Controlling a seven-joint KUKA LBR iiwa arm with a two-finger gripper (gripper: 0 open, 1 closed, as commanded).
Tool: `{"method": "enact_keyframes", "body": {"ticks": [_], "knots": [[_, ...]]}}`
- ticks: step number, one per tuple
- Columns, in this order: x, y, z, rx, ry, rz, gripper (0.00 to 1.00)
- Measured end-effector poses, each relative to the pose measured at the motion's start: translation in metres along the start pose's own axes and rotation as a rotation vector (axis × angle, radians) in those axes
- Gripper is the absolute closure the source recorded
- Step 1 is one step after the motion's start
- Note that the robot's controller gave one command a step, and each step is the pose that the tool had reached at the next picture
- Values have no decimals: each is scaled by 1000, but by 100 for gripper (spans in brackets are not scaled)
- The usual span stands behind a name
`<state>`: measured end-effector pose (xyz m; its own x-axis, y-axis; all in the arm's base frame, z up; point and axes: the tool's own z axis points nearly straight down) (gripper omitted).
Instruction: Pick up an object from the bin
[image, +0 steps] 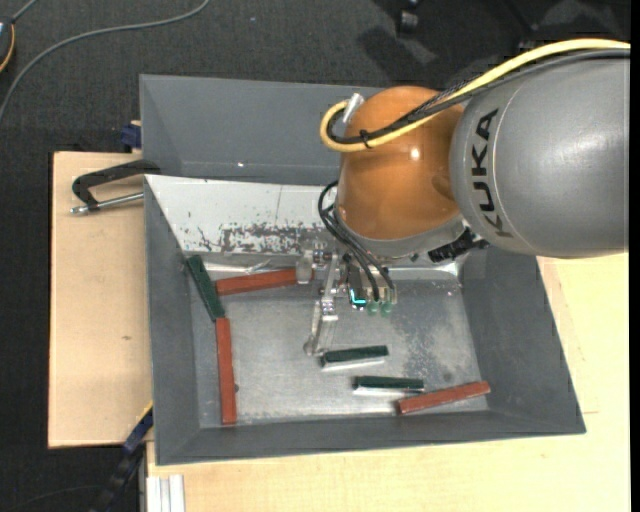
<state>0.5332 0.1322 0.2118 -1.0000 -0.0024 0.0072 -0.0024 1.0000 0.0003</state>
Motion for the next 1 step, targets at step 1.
{"method": "enact_keyframes", "body": {"ticks": [1], "knots": [[-70, 99, 144, -3, -10, -80, 0]]}}
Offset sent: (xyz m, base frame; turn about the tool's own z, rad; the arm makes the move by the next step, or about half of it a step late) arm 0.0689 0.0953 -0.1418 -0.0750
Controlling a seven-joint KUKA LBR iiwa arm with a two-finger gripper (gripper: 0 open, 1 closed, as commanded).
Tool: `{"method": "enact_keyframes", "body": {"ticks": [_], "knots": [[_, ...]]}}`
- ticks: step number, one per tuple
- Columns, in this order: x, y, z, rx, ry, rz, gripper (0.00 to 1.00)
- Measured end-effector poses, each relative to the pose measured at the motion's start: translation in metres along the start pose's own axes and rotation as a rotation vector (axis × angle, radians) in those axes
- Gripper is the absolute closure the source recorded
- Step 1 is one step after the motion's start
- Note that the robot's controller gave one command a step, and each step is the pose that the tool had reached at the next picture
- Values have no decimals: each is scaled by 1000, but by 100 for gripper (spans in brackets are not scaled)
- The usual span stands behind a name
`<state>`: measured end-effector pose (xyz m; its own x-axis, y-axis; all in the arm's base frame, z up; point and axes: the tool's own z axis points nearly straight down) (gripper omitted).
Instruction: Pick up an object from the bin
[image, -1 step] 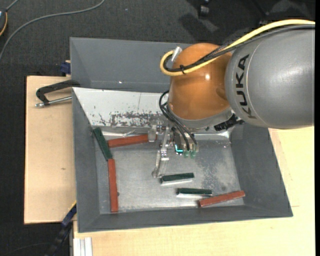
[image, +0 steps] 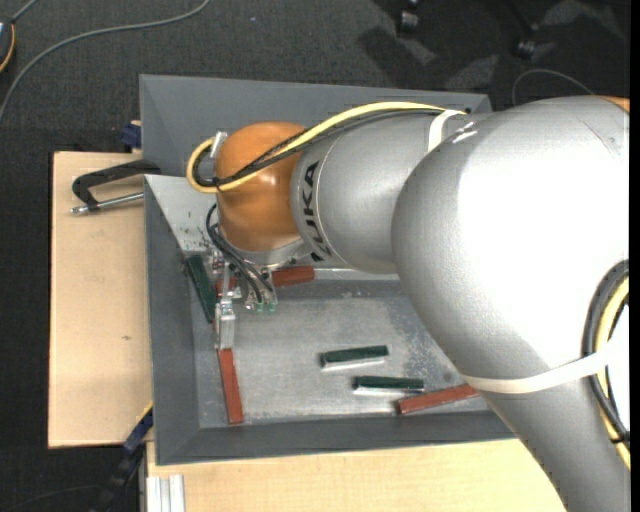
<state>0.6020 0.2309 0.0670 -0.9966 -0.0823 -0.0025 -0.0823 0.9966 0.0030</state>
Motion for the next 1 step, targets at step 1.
{"method": "enact_keyframes", "body": {"ticks": [1], "knots": [[21, 7, -36, 1, -1, -290, 0]]}}
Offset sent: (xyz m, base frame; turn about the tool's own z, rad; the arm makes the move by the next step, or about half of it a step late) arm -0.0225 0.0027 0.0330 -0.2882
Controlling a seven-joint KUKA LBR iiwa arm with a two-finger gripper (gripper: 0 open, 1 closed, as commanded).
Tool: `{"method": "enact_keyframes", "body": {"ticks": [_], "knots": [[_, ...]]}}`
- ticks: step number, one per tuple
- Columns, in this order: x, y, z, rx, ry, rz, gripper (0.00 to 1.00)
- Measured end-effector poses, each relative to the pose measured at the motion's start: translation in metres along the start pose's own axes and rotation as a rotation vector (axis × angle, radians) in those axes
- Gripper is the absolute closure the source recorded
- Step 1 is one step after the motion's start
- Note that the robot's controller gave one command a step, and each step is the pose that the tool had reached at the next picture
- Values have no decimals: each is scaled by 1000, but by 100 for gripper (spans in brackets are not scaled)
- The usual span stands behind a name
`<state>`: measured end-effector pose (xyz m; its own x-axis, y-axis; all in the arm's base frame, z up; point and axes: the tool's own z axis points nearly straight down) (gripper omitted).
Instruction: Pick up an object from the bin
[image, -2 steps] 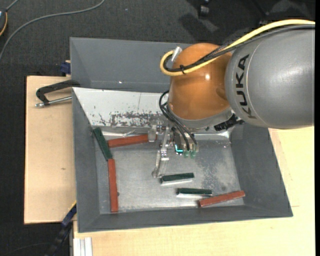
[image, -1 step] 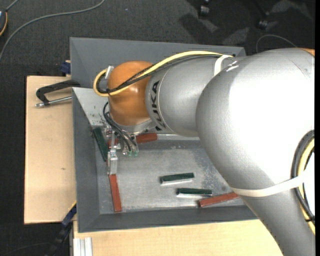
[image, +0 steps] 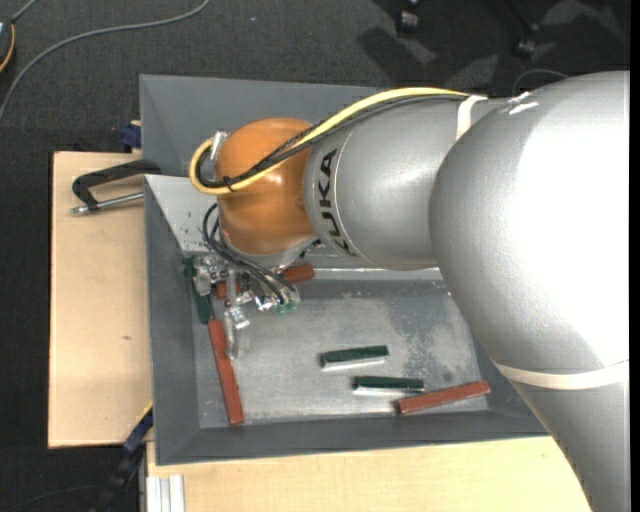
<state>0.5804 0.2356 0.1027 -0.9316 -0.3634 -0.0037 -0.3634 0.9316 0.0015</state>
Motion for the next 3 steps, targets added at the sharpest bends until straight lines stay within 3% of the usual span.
{"method": "enact_keyframes", "body": {"ticks": [1, 2, 3], "knots": [[1, -1, -11, 1, -5, -537, 0], [9, 0, 32, 0, 6, -1125, 0], [8, 0, 31, -2, 5, -1120, 0]]}}
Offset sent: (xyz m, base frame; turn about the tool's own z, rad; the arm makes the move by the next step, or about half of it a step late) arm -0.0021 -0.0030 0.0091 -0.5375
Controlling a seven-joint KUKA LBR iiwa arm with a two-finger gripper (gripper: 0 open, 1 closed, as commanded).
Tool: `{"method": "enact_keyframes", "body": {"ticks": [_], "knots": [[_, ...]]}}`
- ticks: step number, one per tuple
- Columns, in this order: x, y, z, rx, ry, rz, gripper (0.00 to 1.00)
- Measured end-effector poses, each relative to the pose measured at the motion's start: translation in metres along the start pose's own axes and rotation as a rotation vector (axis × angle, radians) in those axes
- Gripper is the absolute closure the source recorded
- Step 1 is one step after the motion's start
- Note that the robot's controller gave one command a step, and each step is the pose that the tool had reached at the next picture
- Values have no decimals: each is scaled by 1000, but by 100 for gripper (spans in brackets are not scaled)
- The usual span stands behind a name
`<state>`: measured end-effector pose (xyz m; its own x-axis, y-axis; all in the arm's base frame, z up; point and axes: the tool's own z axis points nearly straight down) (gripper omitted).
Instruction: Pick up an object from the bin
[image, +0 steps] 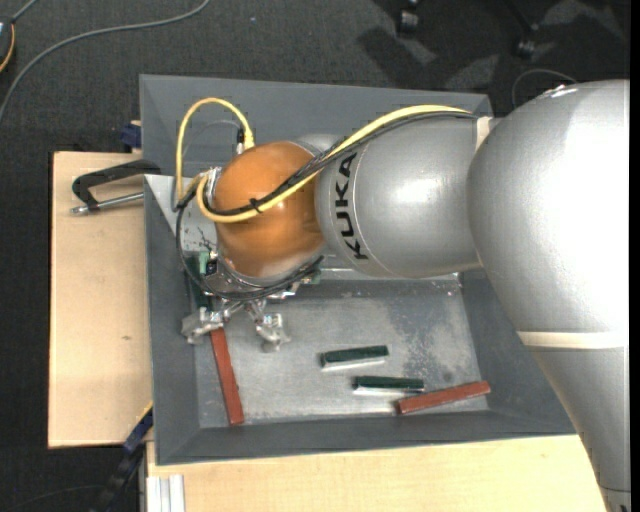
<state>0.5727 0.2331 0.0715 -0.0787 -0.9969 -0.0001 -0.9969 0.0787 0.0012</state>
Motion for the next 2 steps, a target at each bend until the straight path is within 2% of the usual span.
{"method": "enact_keyframes", "body": {"ticks": [1, 2], "knots": [[-1, 0, 0, 1, -3, -1, 100], [-4, -1, -40, 9, -7, 3, 100]]}}
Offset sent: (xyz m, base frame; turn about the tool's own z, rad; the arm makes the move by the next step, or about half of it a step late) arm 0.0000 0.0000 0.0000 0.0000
